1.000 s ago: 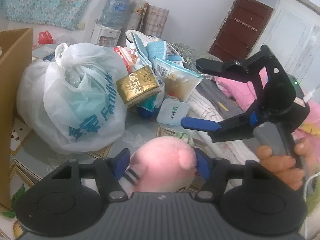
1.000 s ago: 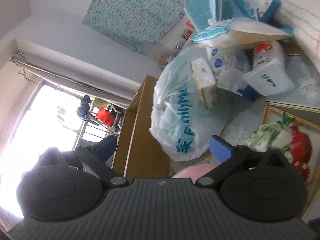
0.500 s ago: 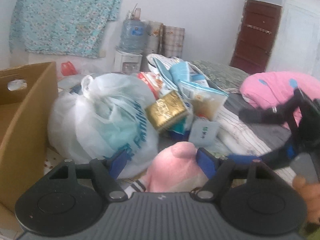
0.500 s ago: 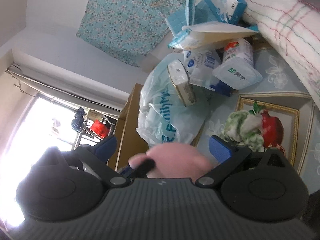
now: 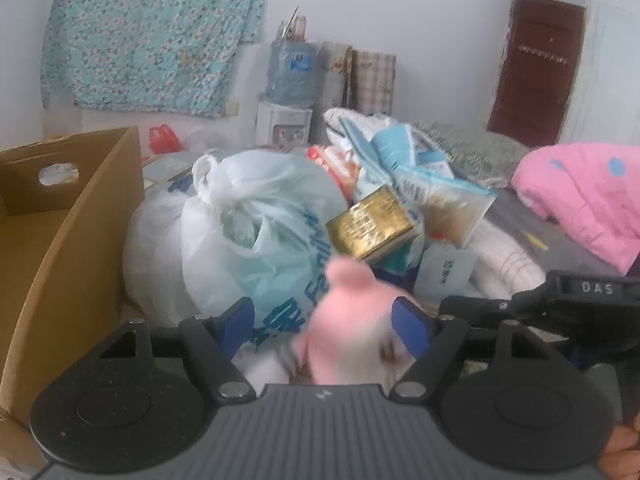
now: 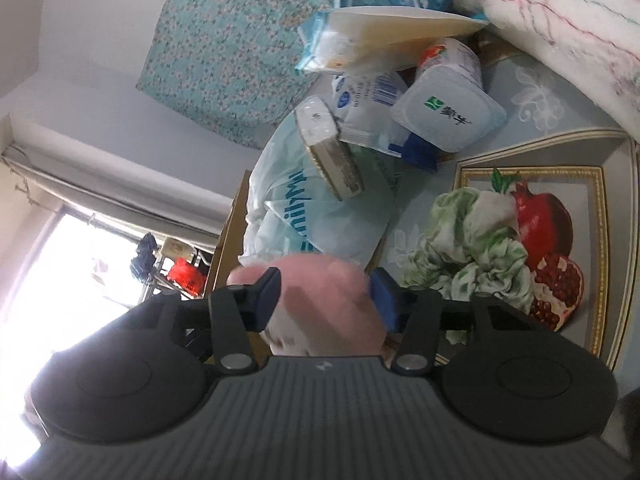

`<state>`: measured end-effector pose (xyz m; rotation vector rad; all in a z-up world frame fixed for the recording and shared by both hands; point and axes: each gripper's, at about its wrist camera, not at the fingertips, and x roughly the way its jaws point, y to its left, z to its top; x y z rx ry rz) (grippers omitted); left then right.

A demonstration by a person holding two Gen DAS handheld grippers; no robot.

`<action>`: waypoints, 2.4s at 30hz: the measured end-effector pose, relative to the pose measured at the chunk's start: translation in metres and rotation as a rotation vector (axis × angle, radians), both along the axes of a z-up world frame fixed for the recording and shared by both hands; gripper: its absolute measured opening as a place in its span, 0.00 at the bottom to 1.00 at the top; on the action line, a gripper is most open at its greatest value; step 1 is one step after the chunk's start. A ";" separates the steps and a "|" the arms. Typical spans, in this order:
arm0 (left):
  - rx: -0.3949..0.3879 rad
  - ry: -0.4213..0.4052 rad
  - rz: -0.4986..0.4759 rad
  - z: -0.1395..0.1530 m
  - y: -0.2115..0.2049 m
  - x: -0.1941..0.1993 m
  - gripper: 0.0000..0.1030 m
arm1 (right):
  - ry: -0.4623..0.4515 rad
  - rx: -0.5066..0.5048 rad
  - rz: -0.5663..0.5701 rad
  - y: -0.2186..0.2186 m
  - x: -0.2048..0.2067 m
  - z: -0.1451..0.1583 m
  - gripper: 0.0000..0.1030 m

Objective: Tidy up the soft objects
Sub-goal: 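Lift the pink plush toy with the right tool toward the left tool, then carry the pink plush toy in the right tool toward the cardboard box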

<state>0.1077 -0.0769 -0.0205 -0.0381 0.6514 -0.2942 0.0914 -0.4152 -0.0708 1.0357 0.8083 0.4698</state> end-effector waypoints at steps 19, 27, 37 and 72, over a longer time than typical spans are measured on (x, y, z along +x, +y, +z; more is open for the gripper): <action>-0.024 0.092 -0.045 -0.012 0.003 0.010 0.76 | 0.035 -0.042 -0.105 0.003 0.032 -0.016 0.31; -0.021 0.099 -0.061 -0.013 0.000 0.011 0.76 | 0.028 -0.110 -0.131 0.010 0.033 -0.016 0.12; -0.006 0.065 -0.120 -0.006 0.000 -0.008 0.84 | -0.161 -0.269 -0.072 0.025 0.020 0.033 0.09; -0.093 0.033 -0.155 0.011 0.001 -0.007 0.66 | -0.268 -0.329 0.085 0.058 0.032 0.073 0.08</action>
